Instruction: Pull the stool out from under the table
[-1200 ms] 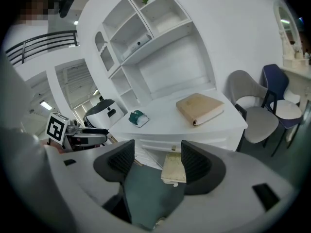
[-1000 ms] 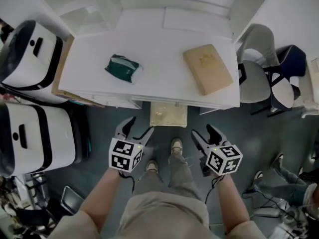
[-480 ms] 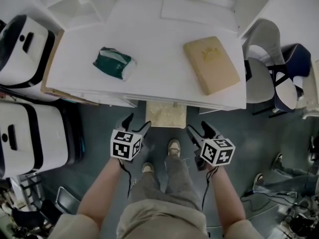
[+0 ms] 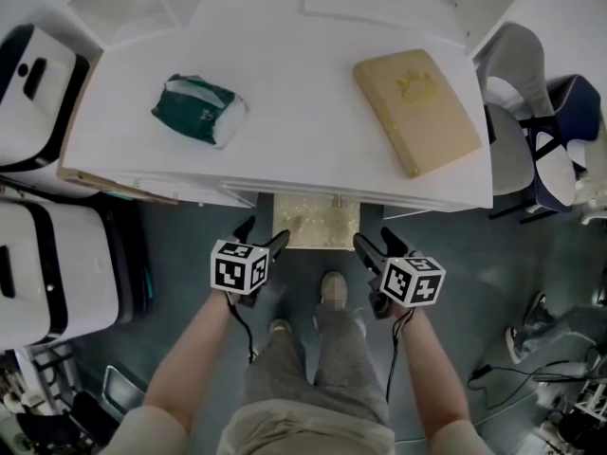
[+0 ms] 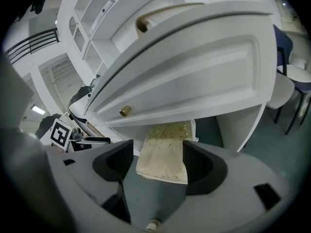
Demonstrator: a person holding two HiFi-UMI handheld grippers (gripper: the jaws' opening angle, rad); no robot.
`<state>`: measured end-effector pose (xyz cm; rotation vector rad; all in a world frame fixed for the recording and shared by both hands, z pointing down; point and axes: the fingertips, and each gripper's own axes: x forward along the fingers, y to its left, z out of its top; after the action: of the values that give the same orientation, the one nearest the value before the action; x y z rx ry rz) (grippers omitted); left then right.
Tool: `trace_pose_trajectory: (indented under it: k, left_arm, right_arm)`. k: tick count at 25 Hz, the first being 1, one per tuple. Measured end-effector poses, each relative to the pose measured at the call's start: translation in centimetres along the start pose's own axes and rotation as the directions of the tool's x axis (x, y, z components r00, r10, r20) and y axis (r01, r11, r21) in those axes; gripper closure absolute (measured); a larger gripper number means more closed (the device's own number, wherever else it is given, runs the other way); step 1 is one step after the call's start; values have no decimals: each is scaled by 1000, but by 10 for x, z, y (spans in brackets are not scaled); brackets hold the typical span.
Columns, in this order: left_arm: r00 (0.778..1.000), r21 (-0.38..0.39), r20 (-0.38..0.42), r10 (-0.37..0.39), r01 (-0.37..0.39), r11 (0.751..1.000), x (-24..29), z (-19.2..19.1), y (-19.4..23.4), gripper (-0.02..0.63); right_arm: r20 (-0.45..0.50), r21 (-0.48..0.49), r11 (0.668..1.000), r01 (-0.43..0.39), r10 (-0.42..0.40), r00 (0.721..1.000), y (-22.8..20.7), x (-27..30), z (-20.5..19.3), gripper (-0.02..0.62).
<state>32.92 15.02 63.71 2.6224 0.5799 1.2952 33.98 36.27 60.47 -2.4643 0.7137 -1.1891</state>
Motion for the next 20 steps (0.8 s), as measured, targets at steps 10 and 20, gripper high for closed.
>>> trace_pose_trajectory:
  k: [10,20]
  left_arm:
    - [999,-119,26,-40,42,992,82,-28,35,230]
    - [997,-159,-4,-72,71,985,148,-56,52,206]
  right_arm:
    - [-11,43,999,14,-13,1000,-56,80,-41,258]
    - [-30,72,997,1,2,1000,-90,141,-68,229]
